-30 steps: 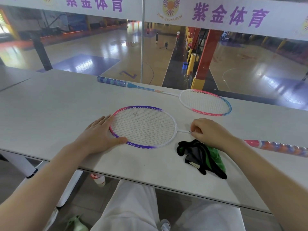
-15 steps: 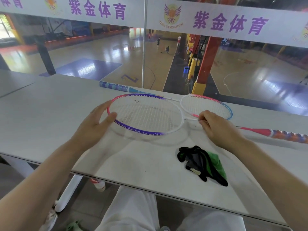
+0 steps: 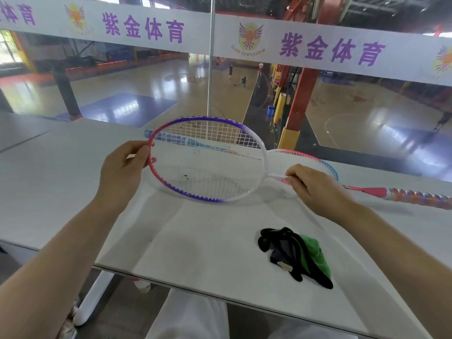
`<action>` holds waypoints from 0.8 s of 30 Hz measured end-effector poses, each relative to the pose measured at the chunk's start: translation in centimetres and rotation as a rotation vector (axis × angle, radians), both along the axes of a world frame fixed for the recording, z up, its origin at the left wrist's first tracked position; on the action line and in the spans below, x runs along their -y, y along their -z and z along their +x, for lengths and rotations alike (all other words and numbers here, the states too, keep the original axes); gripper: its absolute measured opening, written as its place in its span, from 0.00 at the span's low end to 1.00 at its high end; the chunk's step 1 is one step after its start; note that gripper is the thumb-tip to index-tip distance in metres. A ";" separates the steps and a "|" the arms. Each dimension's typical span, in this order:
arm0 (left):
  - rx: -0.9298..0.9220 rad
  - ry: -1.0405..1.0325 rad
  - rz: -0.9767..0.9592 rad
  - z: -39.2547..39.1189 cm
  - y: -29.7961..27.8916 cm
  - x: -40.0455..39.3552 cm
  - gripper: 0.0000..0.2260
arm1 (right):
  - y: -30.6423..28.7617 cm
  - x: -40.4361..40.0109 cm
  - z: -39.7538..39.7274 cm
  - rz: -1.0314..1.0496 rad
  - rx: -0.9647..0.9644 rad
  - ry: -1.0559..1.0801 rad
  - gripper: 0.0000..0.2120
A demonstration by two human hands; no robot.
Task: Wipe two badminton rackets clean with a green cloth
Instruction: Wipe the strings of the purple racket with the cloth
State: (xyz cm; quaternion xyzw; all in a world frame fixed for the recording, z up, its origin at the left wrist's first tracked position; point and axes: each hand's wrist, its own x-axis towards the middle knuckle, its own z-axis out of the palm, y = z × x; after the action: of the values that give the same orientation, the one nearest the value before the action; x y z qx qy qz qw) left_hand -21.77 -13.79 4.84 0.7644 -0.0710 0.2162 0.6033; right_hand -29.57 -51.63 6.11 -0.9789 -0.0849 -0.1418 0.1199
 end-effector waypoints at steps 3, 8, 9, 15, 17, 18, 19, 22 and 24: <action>-0.017 -0.019 0.018 0.6 0.3 0.1 0.08 | 0.3 0.0 0.2 -0.006 -0.017 0.000 0.08; -0.055 -0.045 0.013 1.3 1.0 0.4 0.06 | 1.0 -0.3 0.7 0.000 -0.062 -0.010 0.04; -0.062 -0.056 0.014 1.4 1.1 0.4 0.06 | 1.2 -0.3 0.8 0.022 -0.074 -0.005 0.03; -0.127 -0.074 0.114 1.9 1.9 0.3 0.07 | 2.9 -0.3 1.3 0.067 -0.126 -0.012 0.06; -0.142 -0.068 0.180 2.0 2.3 0.2 0.09 | 3.2 -0.2 1.4 0.059 -0.126 -0.023 0.06; -0.156 -0.064 0.196 2.0 2.5 0.2 0.09 | 3.3 -0.2 1.5 0.054 -0.128 -0.029 0.06; -0.176 -0.053 0.198 1.8 2.7 0.3 0.09 | 3.4 -0.2 1.5 0.047 -0.132 -0.035 0.06; -0.224 -0.021 0.263 1.6 3.4 0.6 0.12 | 3.7 -0.2 1.5 0.021 -0.152 -0.034 0.06; -0.258 0.010 0.349 1.4 3.9 0.4 0.15 | 4.0 -0.1 1.7 0.008 -0.163 -0.020 0.05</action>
State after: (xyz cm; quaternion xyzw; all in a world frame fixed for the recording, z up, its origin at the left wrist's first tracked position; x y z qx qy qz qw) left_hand -20.33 -14.22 0.94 0.8782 -0.0335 0.0979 0.4670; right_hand -27.90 -51.50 2.14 -0.9858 -0.0842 -0.0610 0.1316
